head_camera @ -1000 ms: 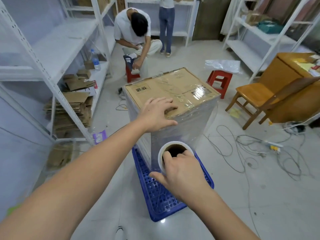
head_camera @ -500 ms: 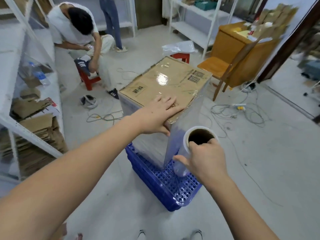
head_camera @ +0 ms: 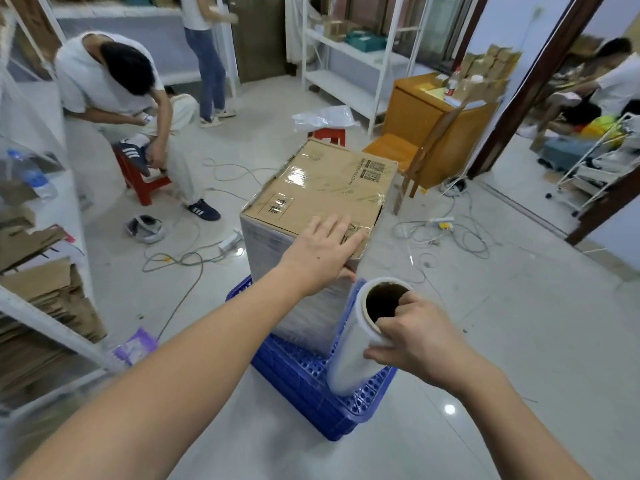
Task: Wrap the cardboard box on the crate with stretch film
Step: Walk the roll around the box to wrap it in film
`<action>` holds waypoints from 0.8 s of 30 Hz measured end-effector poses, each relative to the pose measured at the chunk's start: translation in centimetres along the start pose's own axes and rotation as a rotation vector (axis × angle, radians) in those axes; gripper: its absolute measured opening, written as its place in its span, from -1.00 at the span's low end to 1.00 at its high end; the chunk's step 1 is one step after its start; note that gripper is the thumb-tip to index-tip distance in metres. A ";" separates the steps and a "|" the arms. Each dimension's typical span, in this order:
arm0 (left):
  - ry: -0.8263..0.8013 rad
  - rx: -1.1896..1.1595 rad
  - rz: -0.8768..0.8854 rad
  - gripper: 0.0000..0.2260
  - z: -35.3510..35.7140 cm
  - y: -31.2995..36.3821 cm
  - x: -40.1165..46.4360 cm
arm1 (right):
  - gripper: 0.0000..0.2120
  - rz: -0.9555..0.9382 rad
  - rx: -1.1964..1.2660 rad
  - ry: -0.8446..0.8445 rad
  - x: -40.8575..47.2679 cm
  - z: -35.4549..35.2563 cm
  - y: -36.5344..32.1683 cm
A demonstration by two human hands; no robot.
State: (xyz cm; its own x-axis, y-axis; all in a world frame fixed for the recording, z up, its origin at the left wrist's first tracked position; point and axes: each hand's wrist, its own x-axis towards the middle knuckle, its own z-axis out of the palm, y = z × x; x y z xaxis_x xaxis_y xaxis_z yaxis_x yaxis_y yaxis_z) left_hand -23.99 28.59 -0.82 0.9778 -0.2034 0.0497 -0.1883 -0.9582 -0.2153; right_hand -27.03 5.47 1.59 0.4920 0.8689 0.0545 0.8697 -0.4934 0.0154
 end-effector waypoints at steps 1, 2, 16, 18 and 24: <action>0.000 0.004 -0.004 -0.23 -0.1 0.2 0.0 | -0.59 -0.053 0.005 -0.048 0.1 -0.2 -0.5; 0.001 0.004 -0.008 -0.24 -0.1 0.3 0.0 | -0.60 -0.109 0.009 -0.074 0.3 0.0 -1.0; 0.001 -0.014 -0.032 -0.23 -0.2 0.0 -0.1 | -0.63 0.155 0.036 0.019 1.5 -1.2 -6.7; 0.010 -0.045 -0.031 -0.21 -0.2 -0.1 -0.1 | -0.78 0.217 0.128 -0.035 1.2 -1.2 -7.1; 0.017 -0.185 0.009 -0.15 -0.6 -1.9 -0.5 | -0.55 0.153 0.056 -0.105 1.6 -0.6 -9.9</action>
State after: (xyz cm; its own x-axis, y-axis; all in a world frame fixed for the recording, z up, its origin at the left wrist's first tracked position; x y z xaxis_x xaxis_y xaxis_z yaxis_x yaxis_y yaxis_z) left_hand -24.17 30.34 0.18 0.9746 -0.2142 0.0649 -0.2125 -0.9766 -0.0324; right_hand -34.85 11.69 2.10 0.6178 0.7846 -0.0528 0.7837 -0.6199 -0.0407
